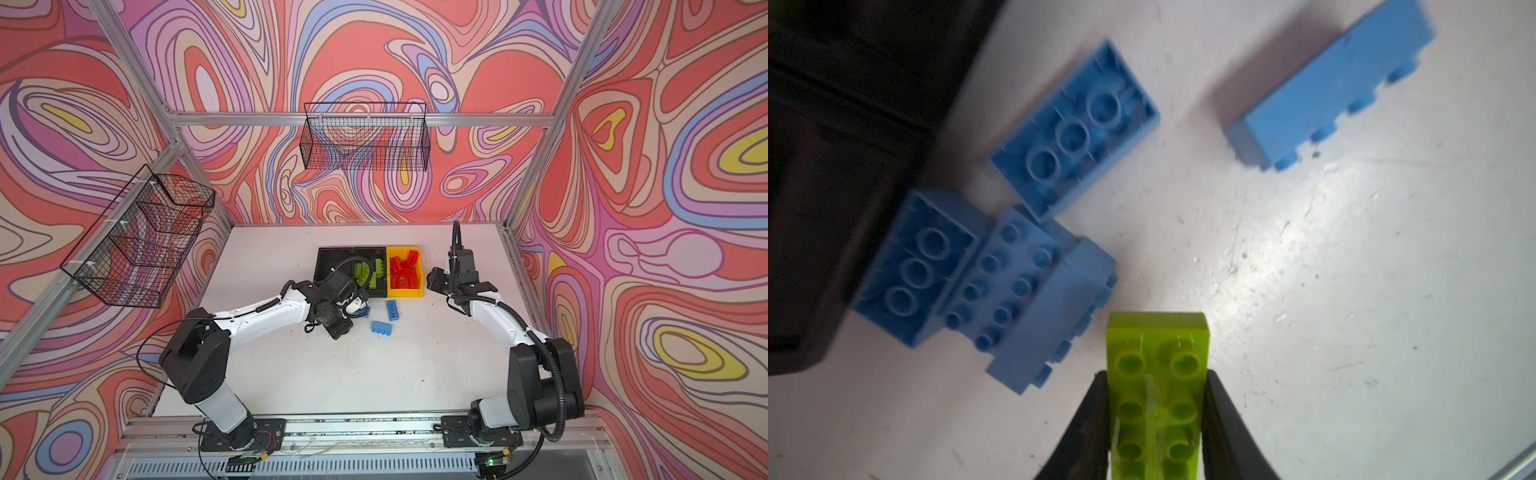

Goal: Sort the legos into containers by color
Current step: 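Carry the lime-green brick into the black bin and open the left gripper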

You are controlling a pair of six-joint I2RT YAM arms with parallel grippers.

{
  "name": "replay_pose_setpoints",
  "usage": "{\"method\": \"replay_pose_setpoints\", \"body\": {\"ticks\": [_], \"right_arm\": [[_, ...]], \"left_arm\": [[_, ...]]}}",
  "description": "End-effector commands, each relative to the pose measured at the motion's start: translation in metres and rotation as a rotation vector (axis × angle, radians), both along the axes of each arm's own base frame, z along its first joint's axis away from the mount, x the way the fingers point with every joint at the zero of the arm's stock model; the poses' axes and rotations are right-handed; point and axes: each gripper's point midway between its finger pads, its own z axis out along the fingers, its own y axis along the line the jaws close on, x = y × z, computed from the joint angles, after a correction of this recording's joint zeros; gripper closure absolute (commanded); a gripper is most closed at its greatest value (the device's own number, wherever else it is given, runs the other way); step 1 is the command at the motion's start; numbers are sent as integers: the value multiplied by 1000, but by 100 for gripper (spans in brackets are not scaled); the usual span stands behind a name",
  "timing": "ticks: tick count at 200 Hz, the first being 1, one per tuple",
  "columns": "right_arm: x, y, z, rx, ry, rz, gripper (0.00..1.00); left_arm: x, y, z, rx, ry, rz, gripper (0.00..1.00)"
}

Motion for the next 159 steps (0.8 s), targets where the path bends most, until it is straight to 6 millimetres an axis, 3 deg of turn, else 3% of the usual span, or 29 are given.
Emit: {"method": "replay_pose_setpoints", "body": {"ticks": [1,20,43,53,56,61,65,89,119,159], "right_arm": [[-3,-6,1,-17,-7,-13,47],[-3,-5,1,-17,-10,-8,46],[-5,-2,1,-28,-6,28,39],[-6,-1,4,-35,-18,45,29],[-7,-1,4,-37,-23,45,24],[-8,-3,6,-35,-33,34,6],[-8,-5,7,-32,-38,14,2],[-6,-7,19,-24,-59,-11,2],[0,5,28,35,-95,37,2],[7,9,14,119,-48,30,4]], "left_arm": [[29,-18,51,-82,-96,35,70],[62,-37,78,-116,-163,70,70],[98,-58,88,-174,-222,128,70],[111,-65,85,-191,-231,156,70],[115,-67,84,-194,-234,166,70],[121,-69,80,-193,-231,183,70],[126,-70,77,-191,-229,197,70],[150,-76,59,-207,-212,283,70],[175,-73,45,-197,-214,379,71],[210,-69,38,-220,-245,494,68]]}}
